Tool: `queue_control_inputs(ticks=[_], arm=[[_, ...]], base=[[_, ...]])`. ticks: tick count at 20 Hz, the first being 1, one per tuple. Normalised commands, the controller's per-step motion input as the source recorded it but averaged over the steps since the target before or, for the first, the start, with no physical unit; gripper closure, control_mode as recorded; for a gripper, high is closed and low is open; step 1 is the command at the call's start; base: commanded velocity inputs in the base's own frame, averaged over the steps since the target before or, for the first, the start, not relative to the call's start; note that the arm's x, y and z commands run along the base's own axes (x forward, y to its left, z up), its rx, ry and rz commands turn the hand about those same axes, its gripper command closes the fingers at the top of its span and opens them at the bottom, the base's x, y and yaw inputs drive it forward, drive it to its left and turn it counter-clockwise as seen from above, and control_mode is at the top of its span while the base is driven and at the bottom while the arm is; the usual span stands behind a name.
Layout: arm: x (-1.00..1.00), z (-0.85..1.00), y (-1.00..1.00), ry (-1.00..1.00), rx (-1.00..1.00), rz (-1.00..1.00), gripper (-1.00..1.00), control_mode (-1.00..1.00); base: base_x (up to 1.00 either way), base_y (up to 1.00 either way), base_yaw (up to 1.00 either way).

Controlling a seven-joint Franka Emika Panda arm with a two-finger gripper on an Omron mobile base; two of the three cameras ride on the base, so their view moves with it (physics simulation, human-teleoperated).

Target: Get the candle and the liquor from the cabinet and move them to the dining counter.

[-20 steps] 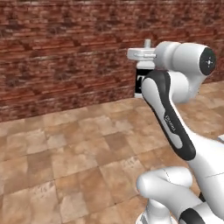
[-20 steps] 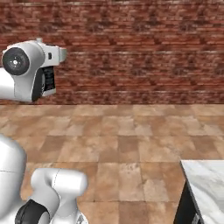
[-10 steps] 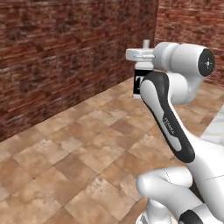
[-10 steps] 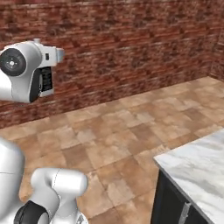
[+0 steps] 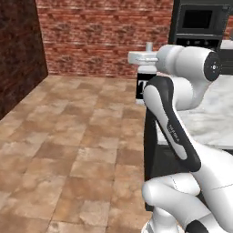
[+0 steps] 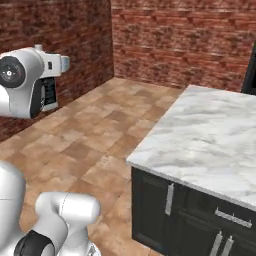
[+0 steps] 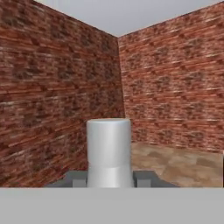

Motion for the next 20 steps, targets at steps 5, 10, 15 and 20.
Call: queue_control_inputs(ticks=[5,10,15,20], arm=[[0.00,0.00,0.00,0.00,0.00,0.00,1.00,1.00],[0.00,0.00,0.00,0.00,0.00,0.00,1.00,1.00],[0.00,0.00,0.00,0.00,0.00,0.00,1.00,1.00],[0.00,0.00,0.00,0.00,0.00,0.00,1.00,1.00]], base=[[0.00,0.00,-1.00],[0.00,0.00,-1.00],[0.00,0.00,-1.00],[0.00,0.00,-1.00]])
